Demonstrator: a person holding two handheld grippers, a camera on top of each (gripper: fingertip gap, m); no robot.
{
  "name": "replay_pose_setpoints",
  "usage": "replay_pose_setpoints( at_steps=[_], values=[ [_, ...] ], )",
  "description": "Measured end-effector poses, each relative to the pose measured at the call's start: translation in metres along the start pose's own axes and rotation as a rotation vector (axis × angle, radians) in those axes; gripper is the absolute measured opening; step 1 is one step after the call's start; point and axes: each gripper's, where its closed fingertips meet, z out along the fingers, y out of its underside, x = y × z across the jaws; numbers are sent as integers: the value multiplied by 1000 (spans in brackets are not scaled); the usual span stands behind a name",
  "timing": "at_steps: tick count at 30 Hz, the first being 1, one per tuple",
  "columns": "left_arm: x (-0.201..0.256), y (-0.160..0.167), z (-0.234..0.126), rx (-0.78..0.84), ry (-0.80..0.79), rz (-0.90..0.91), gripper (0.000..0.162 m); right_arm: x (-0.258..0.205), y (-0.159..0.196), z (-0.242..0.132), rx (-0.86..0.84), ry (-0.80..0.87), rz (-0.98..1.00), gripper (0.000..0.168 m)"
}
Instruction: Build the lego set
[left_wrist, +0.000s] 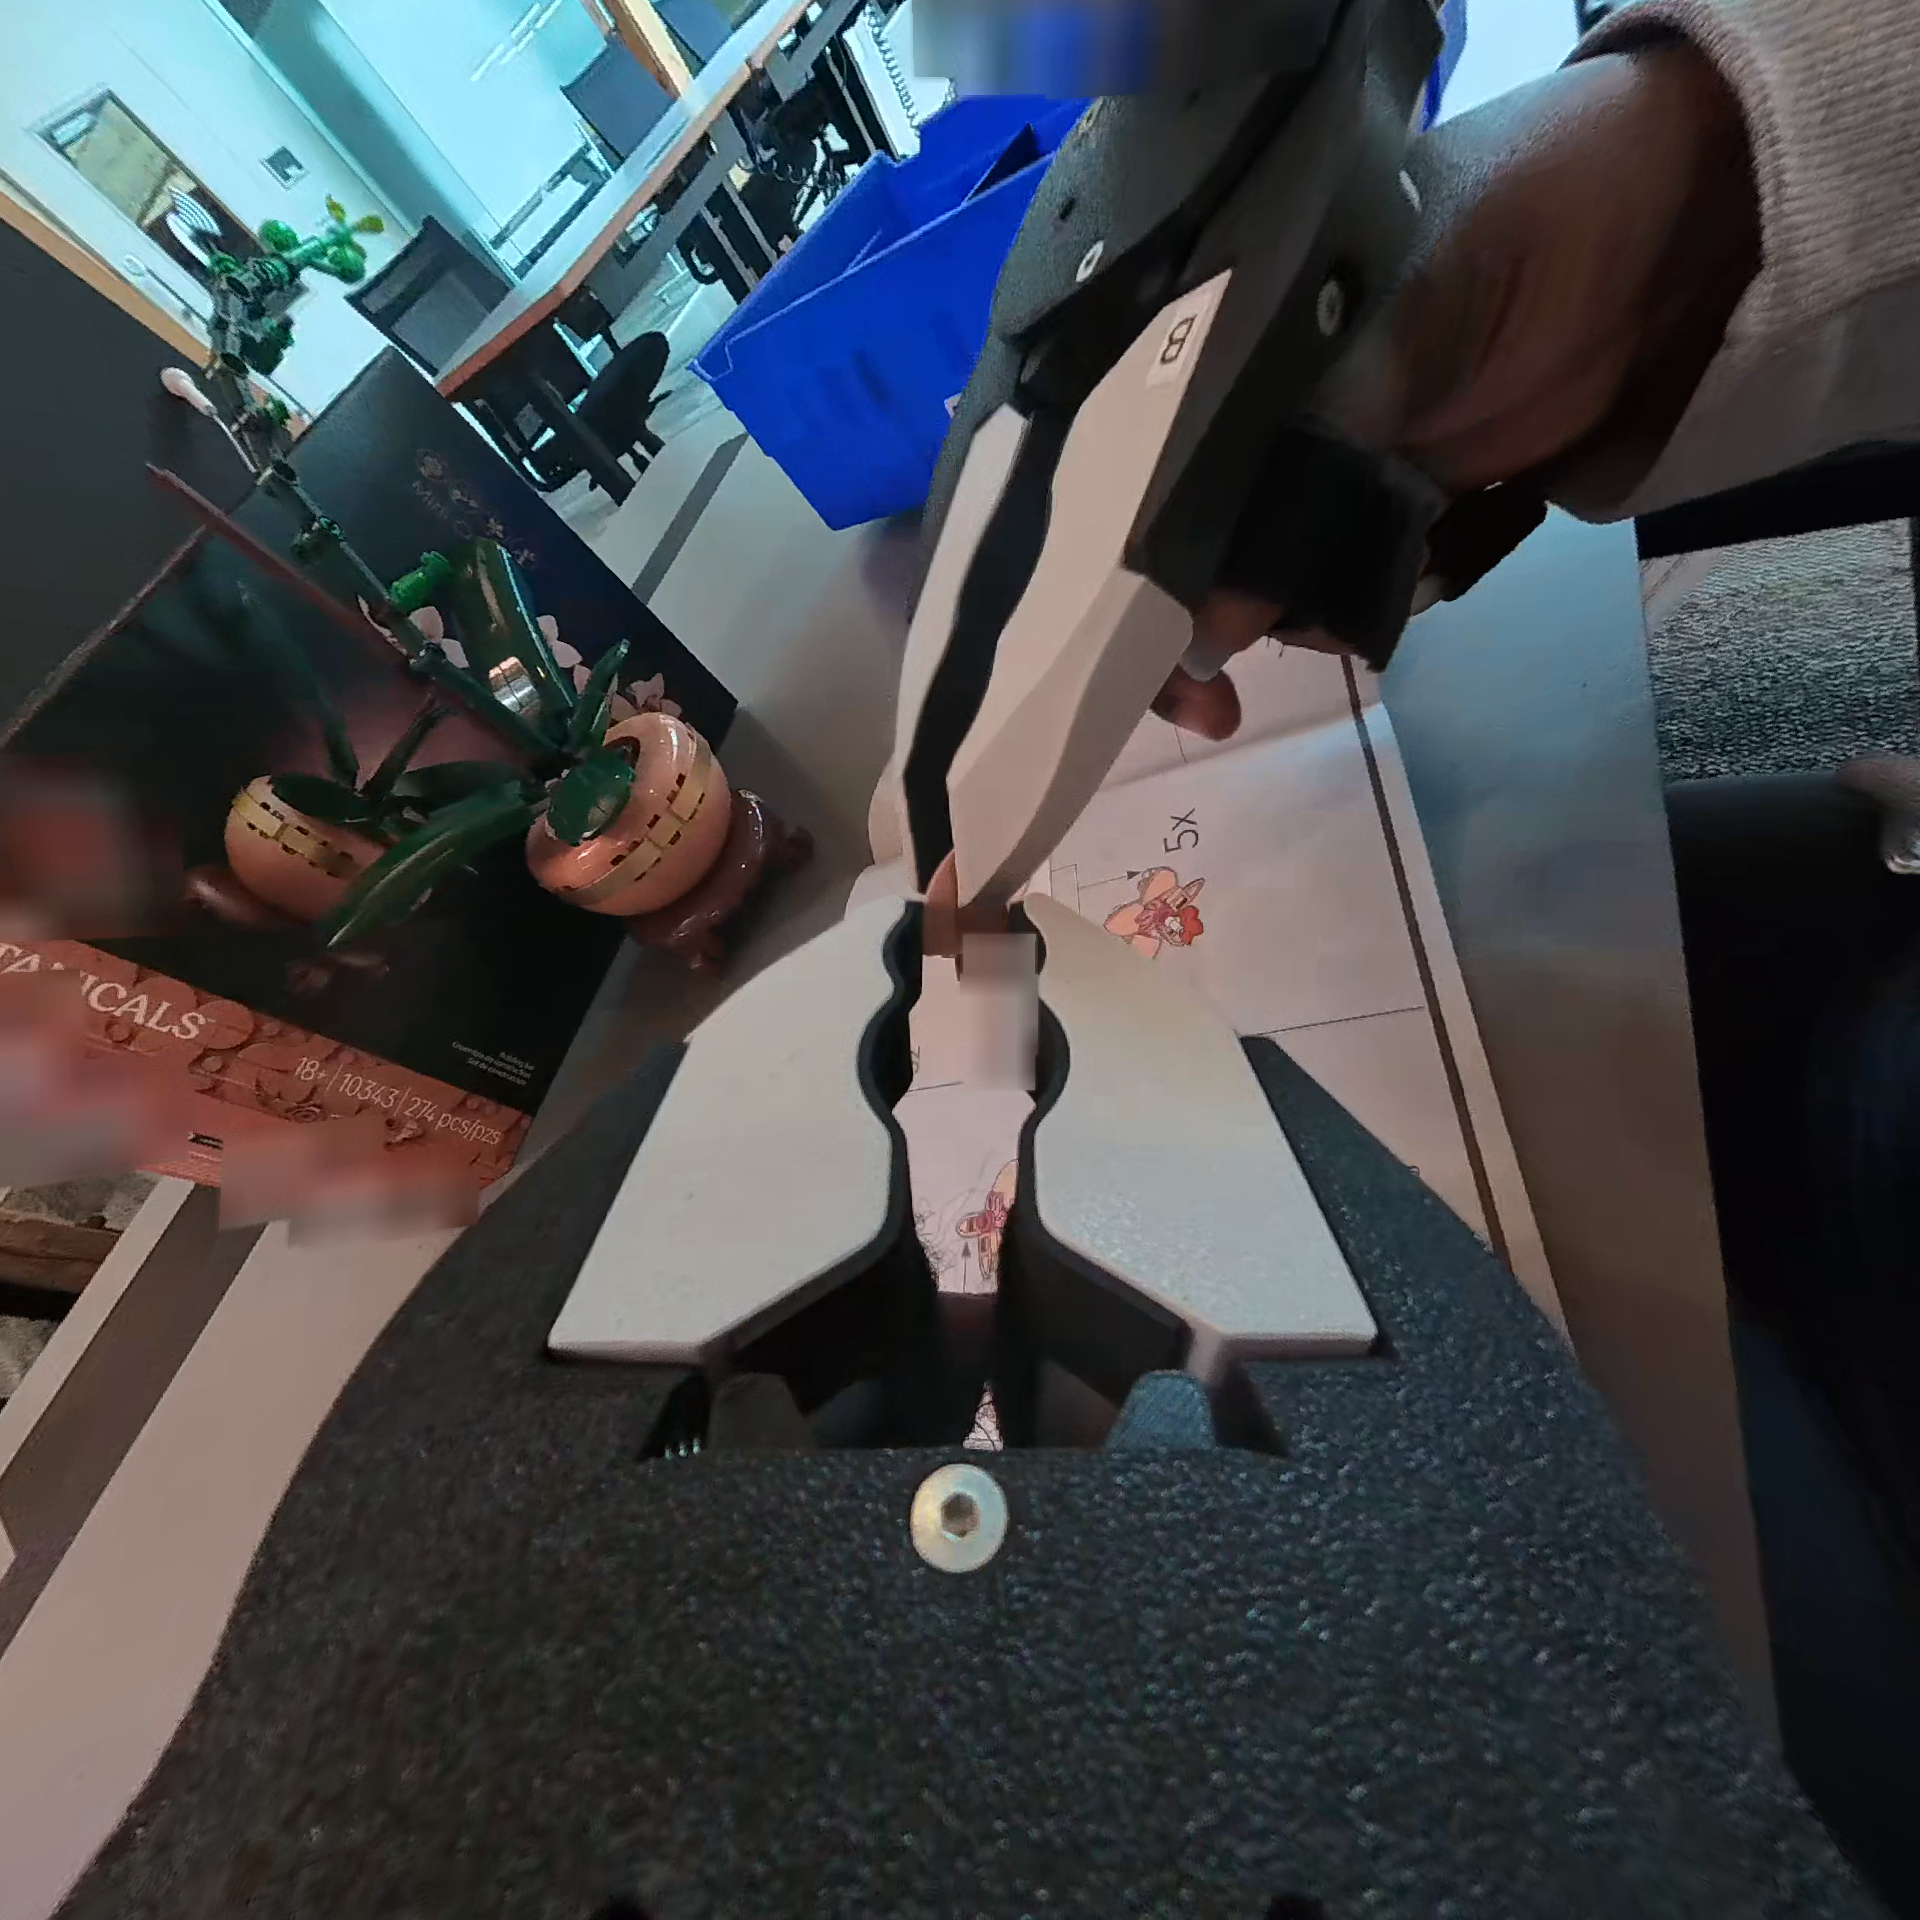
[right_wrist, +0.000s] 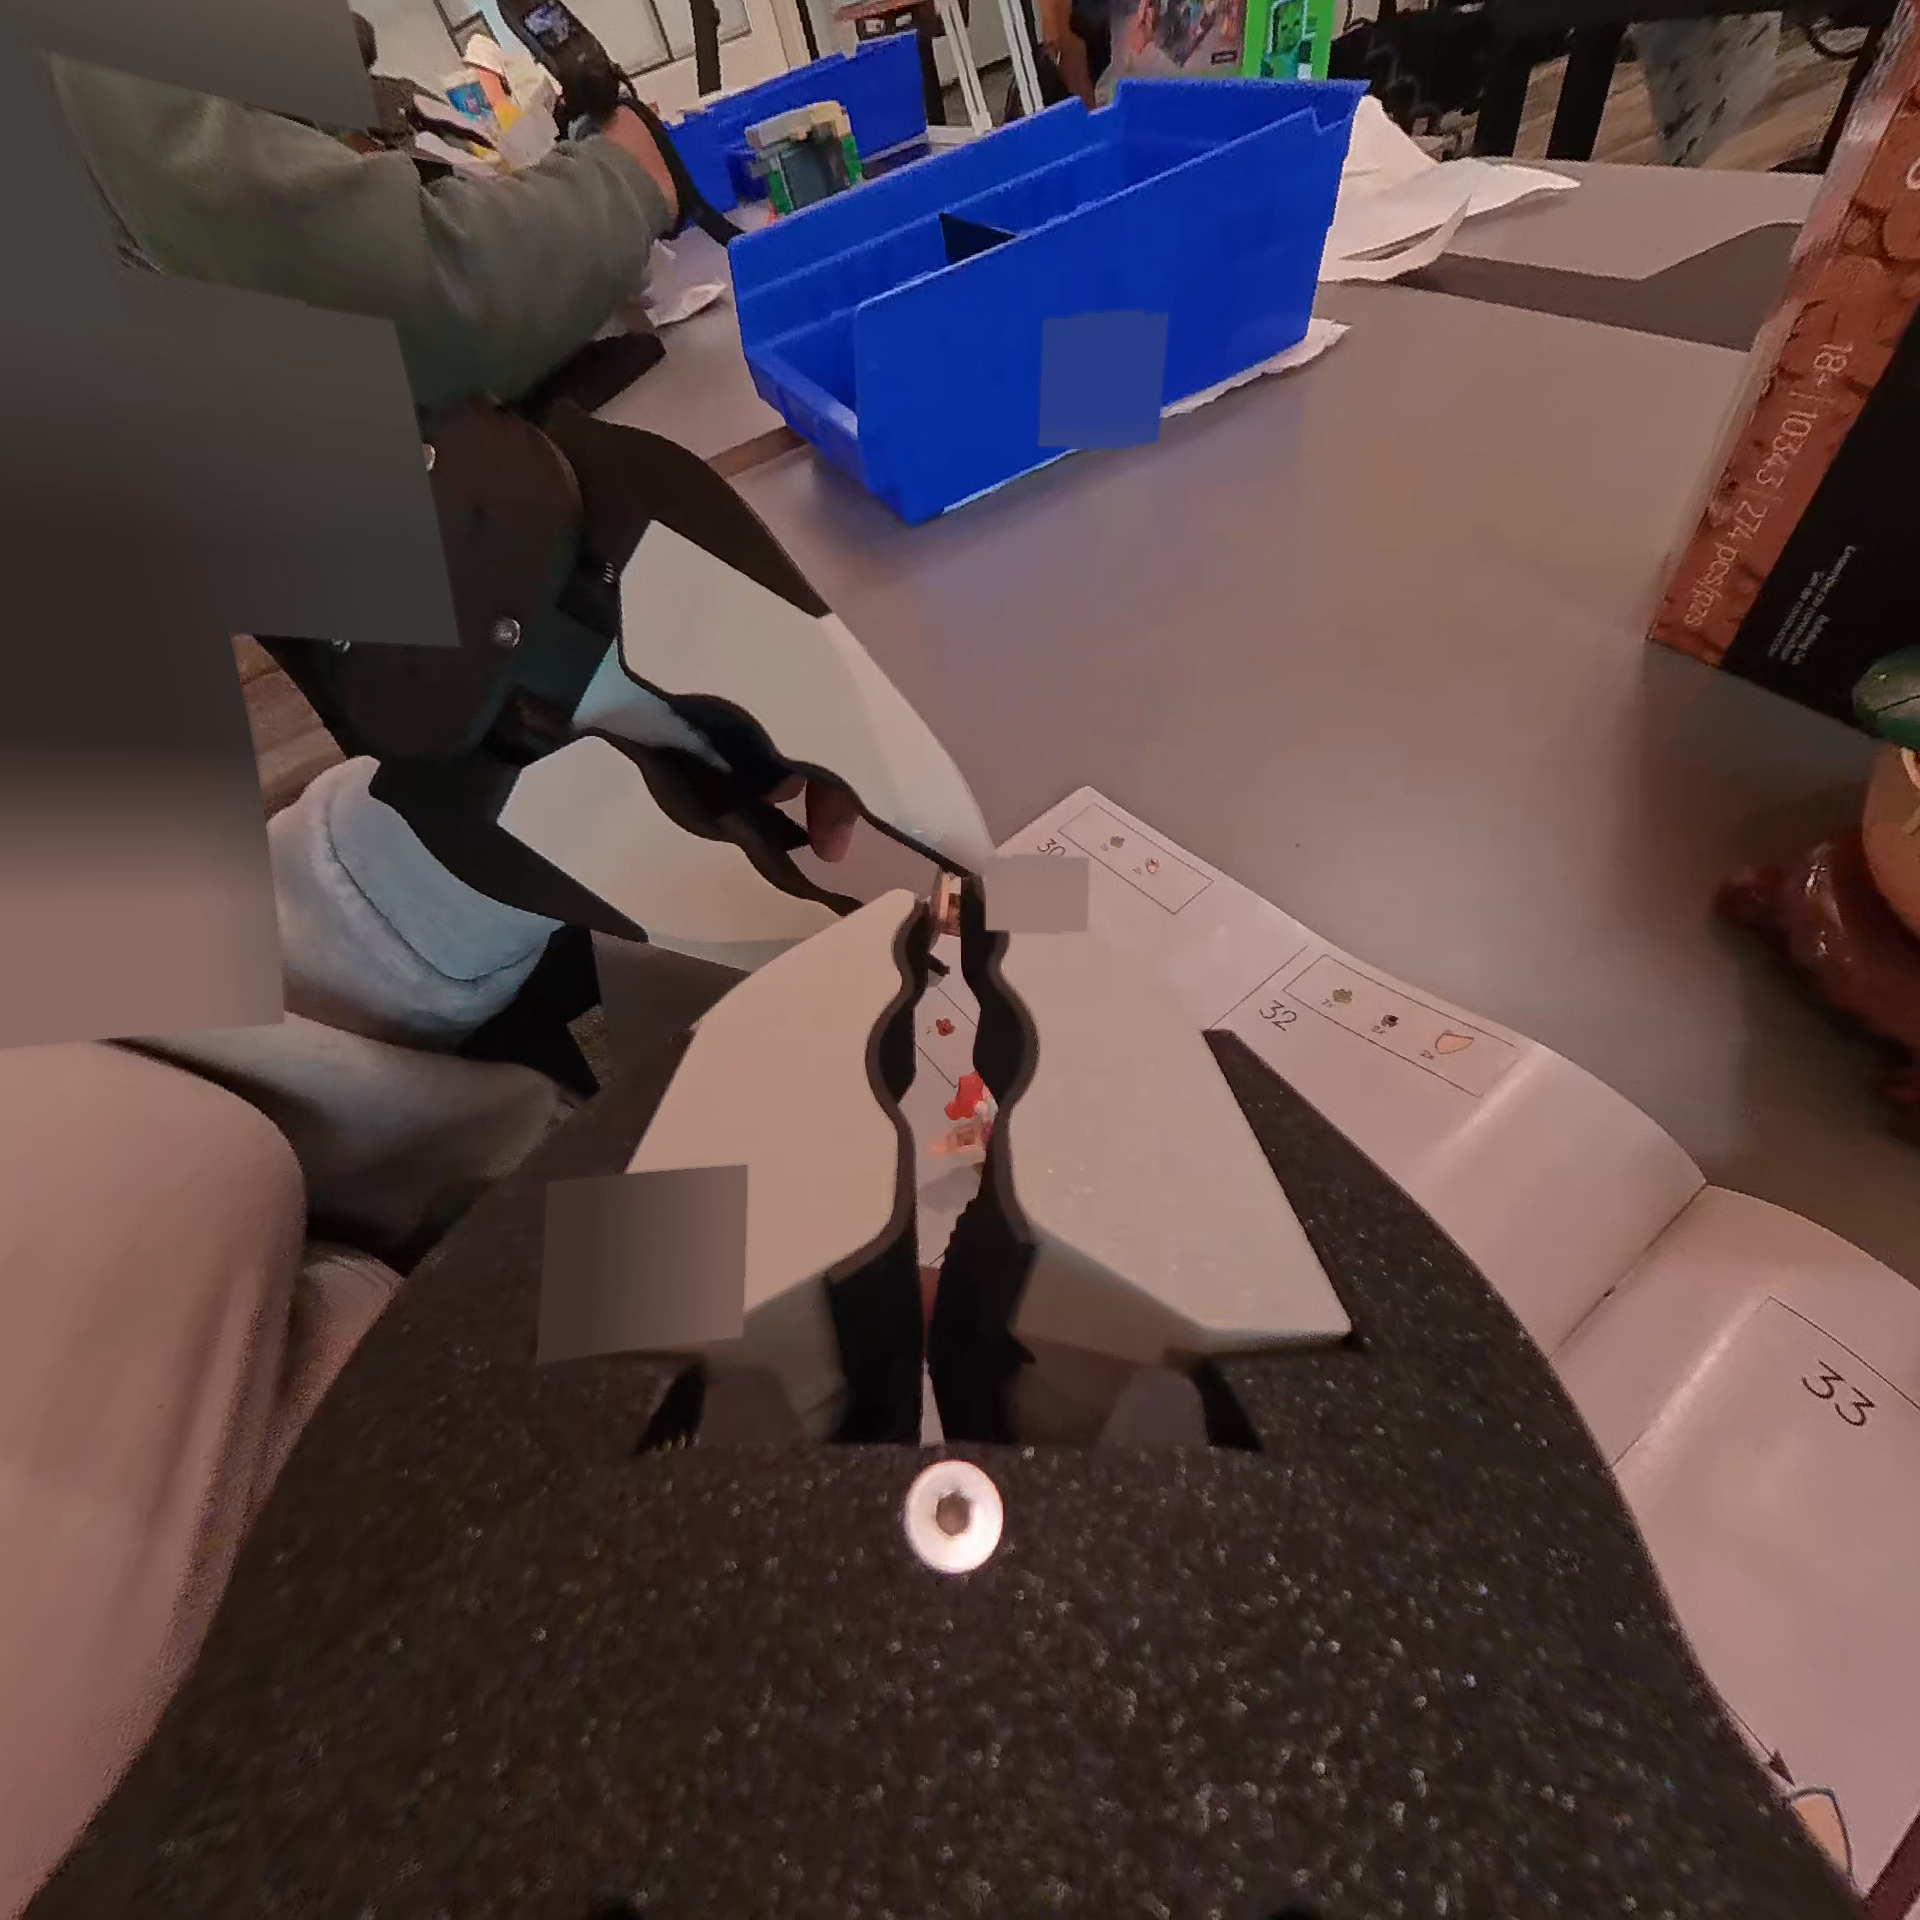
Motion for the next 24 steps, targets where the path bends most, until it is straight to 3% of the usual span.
replay_pose_setpoints(
  at_steps=[4,7,10,13,18,24],
  values=[
    [-3,-1,-4,25,3,-6,16,5,-4,-4,44,10,20,5],
    [-4,15,-14,-25,83,-86,31,14,-3,-16,78,-6,113,5],
    [7,36,-19,-98,218,-150,40,17,2,-30,129,-55,295,5],
    [18,47,-12,-131,268,-105,42,16,13,-41,211,-79,532,5],
    [37,65,5,-285,385,-28,33,8,45,-46,232,-77,762,5],
    [62,57,8,-355,472,-154,21,7,58,-48,296,-76,874,5]
  ],
)
